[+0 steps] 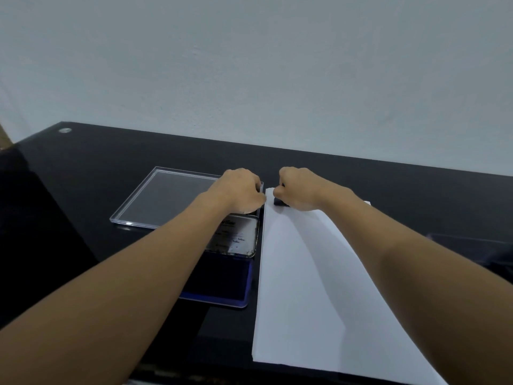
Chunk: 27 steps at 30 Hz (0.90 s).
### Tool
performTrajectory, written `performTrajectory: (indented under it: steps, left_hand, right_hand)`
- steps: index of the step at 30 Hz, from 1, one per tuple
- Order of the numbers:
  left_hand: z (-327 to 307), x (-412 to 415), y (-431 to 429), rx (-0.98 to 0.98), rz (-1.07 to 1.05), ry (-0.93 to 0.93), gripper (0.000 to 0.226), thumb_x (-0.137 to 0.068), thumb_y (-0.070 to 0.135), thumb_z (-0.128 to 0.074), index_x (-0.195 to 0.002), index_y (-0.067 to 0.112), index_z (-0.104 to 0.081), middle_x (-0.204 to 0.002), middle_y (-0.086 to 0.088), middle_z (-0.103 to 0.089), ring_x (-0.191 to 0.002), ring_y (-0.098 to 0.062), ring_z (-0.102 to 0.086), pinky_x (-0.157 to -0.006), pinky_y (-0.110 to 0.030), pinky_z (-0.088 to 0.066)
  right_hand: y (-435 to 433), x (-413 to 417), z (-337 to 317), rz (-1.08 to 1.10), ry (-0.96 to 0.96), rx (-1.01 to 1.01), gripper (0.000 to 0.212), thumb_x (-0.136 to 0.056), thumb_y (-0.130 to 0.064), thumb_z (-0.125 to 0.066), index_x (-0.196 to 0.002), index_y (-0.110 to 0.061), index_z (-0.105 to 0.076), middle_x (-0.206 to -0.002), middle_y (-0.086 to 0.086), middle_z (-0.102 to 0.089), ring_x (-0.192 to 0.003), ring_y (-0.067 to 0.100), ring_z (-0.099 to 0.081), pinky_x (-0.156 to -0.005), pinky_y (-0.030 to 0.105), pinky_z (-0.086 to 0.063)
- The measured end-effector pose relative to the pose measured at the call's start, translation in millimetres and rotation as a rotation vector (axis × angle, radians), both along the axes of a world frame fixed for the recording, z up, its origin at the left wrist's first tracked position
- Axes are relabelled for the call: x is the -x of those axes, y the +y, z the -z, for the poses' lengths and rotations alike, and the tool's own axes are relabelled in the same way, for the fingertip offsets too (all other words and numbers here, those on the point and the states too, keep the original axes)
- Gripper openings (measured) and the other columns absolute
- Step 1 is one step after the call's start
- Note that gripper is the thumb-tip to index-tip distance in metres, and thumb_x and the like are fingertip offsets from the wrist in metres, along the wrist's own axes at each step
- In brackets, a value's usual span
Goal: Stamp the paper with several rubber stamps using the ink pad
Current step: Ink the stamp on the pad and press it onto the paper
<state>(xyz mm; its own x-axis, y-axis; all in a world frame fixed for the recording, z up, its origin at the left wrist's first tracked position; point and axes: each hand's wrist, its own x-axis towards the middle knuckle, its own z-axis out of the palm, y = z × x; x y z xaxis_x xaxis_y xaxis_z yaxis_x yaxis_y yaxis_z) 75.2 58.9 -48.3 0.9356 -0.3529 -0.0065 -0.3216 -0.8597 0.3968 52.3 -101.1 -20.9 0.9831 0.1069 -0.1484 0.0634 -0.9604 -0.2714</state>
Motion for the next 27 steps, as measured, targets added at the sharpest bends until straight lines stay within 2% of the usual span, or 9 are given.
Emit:
performTrajectory:
  steps: [3, 8, 11, 17, 21, 24, 27]
  left_hand:
    - [-1.4, 1.1, -1.9, -0.007, -0.009, 0.007, 0.027, -0.085, 0.037, -0.063, -0.096, 0.013, -0.070, -0.089, -0.002, -0.066, -0.088, -0.021, -0.060, -0.074, -0.036, -0.055]
    - [-4.3, 2.0, -5.1, -0.033, -0.014, 0.003, 0.043, -0.079, 0.041, -0.071, -0.110, 0.012, -0.069, -0.097, -0.002, -0.067, -0.097, -0.023, -0.059, -0.082, -0.038, -0.056]
    - [-4.8, 1.6, -7.1, -0.035, -0.009, -0.003, 0.044, -0.078, 0.040, -0.074, -0.110, 0.009, -0.069, -0.103, -0.005, -0.068, -0.100, -0.024, -0.059, -0.080, -0.032, -0.048]
    - [-6.4, 1.8, -9.2, -0.024, -0.023, 0.018, 0.043, -0.078, 0.040, -0.076, -0.108, 0.010, -0.070, -0.103, -0.004, -0.068, -0.104, -0.025, -0.058, -0.081, -0.031, -0.045]
    - [-4.6, 1.1, -7.2, -0.016, -0.027, 0.021, 0.041, -0.076, 0.044, -0.076, -0.103, 0.014, -0.070, -0.098, -0.002, -0.065, -0.105, -0.027, -0.055, -0.083, -0.036, -0.049]
    - [-3.9, 1.6, -7.0, -0.018, -0.036, 0.027, 0.045, -0.076, 0.047, -0.076, -0.108, 0.016, -0.069, -0.103, -0.001, -0.063, -0.108, -0.026, -0.053, -0.090, -0.040, -0.052]
    - [-3.5, 1.8, -6.0, -0.010, -0.044, 0.029, 0.044, -0.073, 0.048, -0.077, -0.104, 0.017, -0.070, -0.098, 0.001, -0.062, -0.106, -0.026, -0.053, -0.088, -0.044, -0.054]
  right_hand:
    - [1.3, 1.4, 0.8, -0.001, 0.000, -0.001, 0.022, -0.099, -0.024, -0.046, -0.079, -0.020, -0.039, -0.082, 0.003, -0.052, -0.065, 0.018, -0.047, -0.057, 0.032, -0.037]
    - [2.1, 1.7, 1.2, 0.015, -0.003, -0.013, 0.020, -0.098, -0.024, -0.046, -0.079, -0.020, -0.039, -0.083, 0.003, -0.051, -0.064, 0.018, -0.046, -0.055, 0.032, -0.036]
    - [2.7, 2.2, 1.8, 0.017, -0.008, -0.021, 0.021, -0.097, -0.024, -0.046, -0.079, -0.020, -0.038, -0.083, 0.004, -0.051, -0.063, 0.018, -0.046, -0.056, 0.032, -0.036]
    - [4.9, 0.5, 1.6, 0.033, 0.006, -0.021, 0.021, -0.098, -0.024, -0.049, -0.079, -0.021, -0.039, -0.084, 0.003, -0.052, -0.064, 0.017, -0.048, -0.056, 0.031, -0.037]
    - [5.9, 1.2, 0.6, 0.032, 0.000, -0.015, 0.023, -0.098, -0.023, -0.049, -0.079, -0.021, -0.039, -0.082, 0.003, -0.053, -0.063, 0.017, -0.048, -0.053, 0.030, -0.035]
    - [6.1, 1.1, 0.9, 0.036, -0.003, -0.013, 0.022, -0.099, -0.024, -0.049, -0.079, -0.021, -0.039, -0.083, 0.004, -0.053, -0.065, 0.017, -0.049, -0.054, 0.030, -0.036]
    - [7.0, 3.3, 2.0, 0.044, -0.012, -0.014, 0.024, -0.099, -0.025, -0.049, -0.078, -0.022, -0.037, -0.084, 0.004, -0.052, -0.065, 0.018, -0.049, -0.055, 0.031, -0.036]
